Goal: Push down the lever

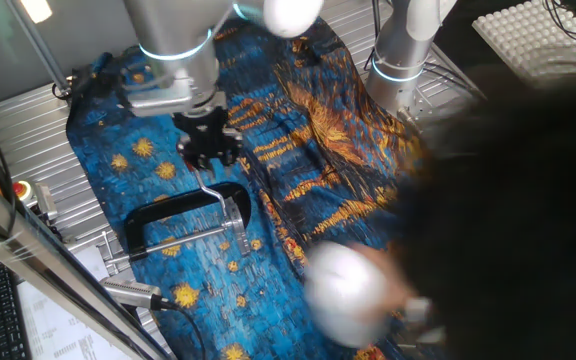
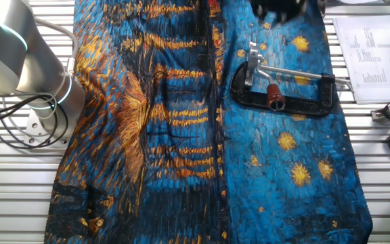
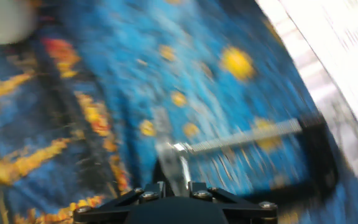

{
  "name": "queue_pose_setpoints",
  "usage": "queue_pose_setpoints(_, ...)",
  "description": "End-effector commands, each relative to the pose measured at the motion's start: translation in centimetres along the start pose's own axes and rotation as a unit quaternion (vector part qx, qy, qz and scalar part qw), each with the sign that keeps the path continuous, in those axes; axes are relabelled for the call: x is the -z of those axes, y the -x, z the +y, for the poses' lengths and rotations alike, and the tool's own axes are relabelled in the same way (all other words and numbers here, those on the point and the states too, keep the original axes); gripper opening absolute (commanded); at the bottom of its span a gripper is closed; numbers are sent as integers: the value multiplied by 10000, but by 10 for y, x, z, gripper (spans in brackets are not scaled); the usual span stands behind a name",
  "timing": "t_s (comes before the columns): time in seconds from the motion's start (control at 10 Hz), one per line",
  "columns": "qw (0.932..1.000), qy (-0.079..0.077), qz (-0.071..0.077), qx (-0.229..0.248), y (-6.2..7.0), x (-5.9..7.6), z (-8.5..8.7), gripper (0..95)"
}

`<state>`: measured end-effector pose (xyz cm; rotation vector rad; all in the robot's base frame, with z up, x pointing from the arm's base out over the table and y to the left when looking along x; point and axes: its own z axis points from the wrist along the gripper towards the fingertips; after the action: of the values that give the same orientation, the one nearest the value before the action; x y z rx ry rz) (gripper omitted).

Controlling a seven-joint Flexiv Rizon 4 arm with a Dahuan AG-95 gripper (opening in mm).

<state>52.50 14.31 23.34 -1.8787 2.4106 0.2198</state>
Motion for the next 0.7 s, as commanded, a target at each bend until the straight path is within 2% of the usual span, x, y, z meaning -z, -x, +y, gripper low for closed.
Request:
queue_pose_setpoints(0.1,9966,72,-78,821,41,19,20,190)
queue_pose_setpoints(0.7,9972,32,-130,730,48,21,30,190)
